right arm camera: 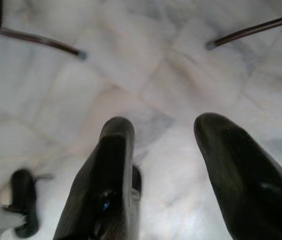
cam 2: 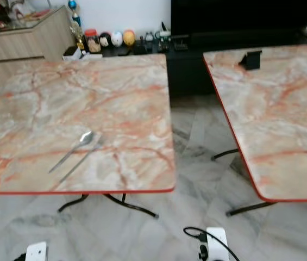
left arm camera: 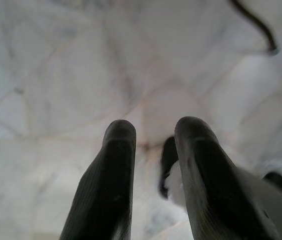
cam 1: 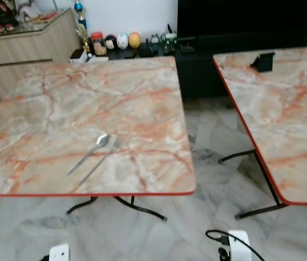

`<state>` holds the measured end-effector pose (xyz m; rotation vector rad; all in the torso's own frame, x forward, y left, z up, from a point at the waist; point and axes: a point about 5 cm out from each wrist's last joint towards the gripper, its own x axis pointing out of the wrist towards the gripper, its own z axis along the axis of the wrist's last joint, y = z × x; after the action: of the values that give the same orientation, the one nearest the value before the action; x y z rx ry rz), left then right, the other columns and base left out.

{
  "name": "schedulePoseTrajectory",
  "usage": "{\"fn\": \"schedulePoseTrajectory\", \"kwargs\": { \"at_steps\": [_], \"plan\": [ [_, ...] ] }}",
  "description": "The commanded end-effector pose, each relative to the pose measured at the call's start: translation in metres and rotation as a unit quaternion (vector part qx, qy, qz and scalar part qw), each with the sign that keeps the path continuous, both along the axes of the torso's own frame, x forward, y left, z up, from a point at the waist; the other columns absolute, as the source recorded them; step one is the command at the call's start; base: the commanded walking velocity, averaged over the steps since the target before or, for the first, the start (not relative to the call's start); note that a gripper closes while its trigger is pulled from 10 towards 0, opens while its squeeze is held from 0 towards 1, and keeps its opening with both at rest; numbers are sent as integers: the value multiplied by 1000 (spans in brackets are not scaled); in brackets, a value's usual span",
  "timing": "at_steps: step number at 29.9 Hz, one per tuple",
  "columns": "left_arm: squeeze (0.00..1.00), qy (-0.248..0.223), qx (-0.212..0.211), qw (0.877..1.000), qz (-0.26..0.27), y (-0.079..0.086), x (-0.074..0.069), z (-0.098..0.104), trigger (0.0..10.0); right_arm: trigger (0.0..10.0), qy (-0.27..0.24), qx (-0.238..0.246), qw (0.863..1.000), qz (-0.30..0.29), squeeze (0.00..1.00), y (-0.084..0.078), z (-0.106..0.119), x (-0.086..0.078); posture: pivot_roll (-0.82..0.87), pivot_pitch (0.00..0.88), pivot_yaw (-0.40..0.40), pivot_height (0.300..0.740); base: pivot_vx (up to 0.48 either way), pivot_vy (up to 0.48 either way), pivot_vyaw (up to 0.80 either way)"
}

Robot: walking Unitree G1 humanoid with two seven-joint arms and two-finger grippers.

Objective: Setting the table

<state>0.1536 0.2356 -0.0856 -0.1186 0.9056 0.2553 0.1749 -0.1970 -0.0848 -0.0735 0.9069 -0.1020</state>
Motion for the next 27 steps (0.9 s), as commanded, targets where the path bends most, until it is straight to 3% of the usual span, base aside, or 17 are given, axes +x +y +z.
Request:
{"fn": "schedulePoseTrajectory", "kwargs": {
  "at_steps": [1,9,27],
  "plan": [
    [0,9,8,1000,-3,4,-5,-1,10000,10000,4,5,1000,2,0,5,-1,-2,-71,0,55,740,0,326,0],
    [0,6,8,1000,-5,3,-3,0,10000,10000,9,5,1000,3,0,4,-3,-4,-70,0,56,740,0,316,716],
    [0,11,12,1000,-13,4,-4,-1,10000,10000,10,5,1000,-11,0,3,-3,-4,-72,0,59,740,0,314,0]
  ]
}}
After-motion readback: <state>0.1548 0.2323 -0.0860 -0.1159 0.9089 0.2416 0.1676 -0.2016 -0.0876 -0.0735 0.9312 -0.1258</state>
